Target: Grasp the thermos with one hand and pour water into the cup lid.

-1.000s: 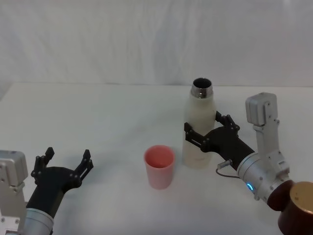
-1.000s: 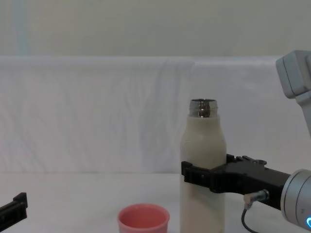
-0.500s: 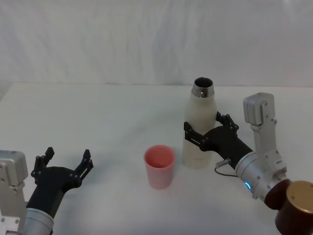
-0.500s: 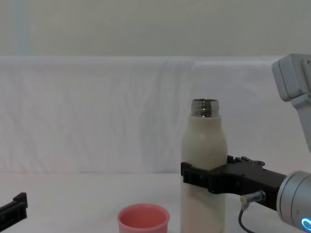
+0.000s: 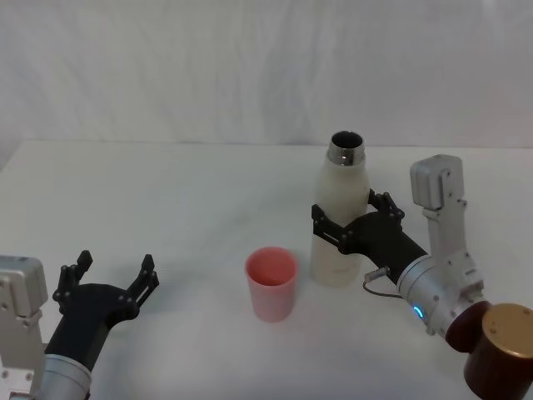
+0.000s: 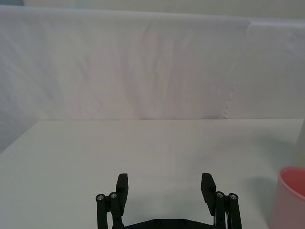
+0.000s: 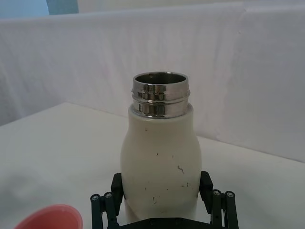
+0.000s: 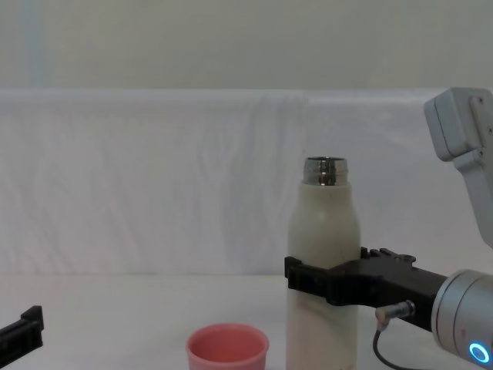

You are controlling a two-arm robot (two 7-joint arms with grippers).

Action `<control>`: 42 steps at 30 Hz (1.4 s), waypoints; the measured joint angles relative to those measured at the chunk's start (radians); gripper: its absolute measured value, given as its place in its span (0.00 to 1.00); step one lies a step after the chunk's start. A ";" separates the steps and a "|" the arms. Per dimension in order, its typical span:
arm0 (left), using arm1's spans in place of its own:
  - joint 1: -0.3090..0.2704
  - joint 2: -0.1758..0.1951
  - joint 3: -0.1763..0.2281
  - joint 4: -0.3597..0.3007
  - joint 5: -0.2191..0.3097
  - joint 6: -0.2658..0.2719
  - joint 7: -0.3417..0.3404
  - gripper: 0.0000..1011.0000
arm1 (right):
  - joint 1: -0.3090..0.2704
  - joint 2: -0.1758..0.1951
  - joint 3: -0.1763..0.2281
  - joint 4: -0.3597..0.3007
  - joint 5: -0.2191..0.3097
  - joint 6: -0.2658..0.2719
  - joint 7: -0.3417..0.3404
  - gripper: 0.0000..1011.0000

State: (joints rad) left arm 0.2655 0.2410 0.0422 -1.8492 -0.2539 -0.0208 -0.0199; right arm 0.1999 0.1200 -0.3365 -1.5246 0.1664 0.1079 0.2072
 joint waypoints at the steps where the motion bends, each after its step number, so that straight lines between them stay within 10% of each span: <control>1: 0.000 0.000 0.000 0.000 0.000 0.000 0.000 0.99 | 0.001 -0.001 0.000 0.002 0.000 0.000 0.000 0.99; 42: 0.000 0.000 0.000 0.000 0.000 0.000 0.000 0.99 | 0.022 -0.019 0.008 0.048 -0.009 0.006 -0.002 0.95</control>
State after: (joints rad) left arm 0.2655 0.2410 0.0421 -1.8492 -0.2538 -0.0208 -0.0199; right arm 0.2220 0.1012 -0.3283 -1.4766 0.1571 0.1141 0.2053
